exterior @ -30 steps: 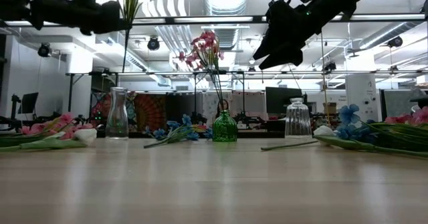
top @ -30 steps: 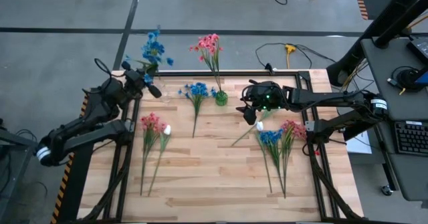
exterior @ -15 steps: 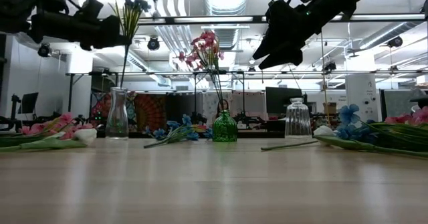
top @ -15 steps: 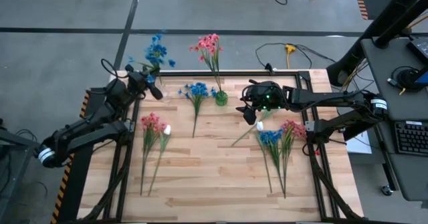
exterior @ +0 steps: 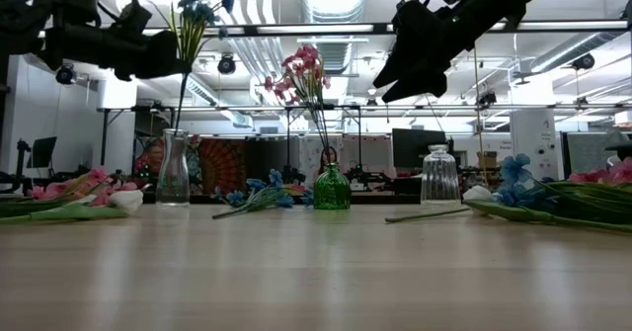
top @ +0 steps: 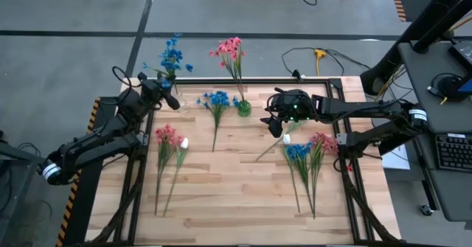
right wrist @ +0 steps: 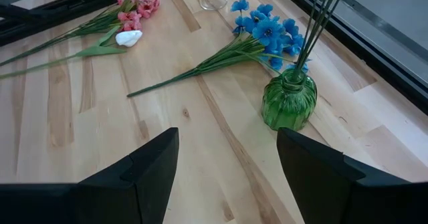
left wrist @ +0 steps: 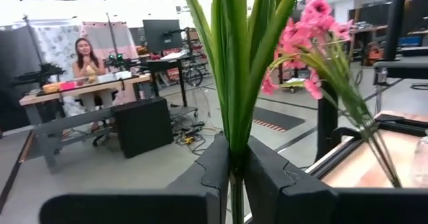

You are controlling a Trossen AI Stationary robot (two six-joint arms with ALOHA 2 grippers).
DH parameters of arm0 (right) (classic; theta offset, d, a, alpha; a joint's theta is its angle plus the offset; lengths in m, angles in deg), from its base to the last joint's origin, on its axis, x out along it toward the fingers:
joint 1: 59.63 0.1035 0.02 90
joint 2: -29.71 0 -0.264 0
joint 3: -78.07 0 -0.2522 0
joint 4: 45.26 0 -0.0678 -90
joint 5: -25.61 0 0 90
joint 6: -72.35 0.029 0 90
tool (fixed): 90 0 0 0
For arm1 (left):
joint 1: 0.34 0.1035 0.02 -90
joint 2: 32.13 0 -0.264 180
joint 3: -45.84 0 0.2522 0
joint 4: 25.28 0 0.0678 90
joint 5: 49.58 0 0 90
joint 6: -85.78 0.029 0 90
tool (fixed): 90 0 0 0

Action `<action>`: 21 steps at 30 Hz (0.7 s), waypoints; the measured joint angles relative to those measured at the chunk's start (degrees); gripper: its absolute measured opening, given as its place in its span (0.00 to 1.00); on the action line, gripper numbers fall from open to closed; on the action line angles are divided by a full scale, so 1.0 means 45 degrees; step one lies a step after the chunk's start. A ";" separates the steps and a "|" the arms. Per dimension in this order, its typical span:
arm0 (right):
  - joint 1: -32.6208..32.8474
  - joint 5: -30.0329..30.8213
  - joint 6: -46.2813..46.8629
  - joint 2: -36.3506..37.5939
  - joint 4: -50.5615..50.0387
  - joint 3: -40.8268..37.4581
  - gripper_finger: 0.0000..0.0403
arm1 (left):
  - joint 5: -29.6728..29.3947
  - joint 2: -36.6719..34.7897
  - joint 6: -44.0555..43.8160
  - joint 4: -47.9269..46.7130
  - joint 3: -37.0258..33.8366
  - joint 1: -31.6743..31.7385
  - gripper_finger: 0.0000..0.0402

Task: Sort flowers into vase by color
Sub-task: Put the bottom left blue flowers into the left transparent vase

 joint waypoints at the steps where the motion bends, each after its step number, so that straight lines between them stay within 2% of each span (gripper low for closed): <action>1: 0.0002 0.0000 0.0000 0.0000 0.0000 0.0000 0.61 | -0.0142 0.0032 -0.0062 0.0010 -0.0011 0.0000 0.06; 5: -0.0003 0.0000 0.0000 0.0000 0.0000 0.0000 0.61 | -0.0631 0.0163 -0.0274 -0.0011 -0.0078 0.0000 0.07; 15: -0.0003 0.0000 0.0000 0.0000 0.0000 0.0000 0.61 | -0.0610 0.0207 -0.0615 -0.0006 -0.0078 0.0000 0.07; 21: -0.0002 0.0000 0.0000 0.0000 0.0000 0.0000 0.61 | -0.0586 0.0201 -0.0929 -0.0337 -0.0078 0.0000 0.16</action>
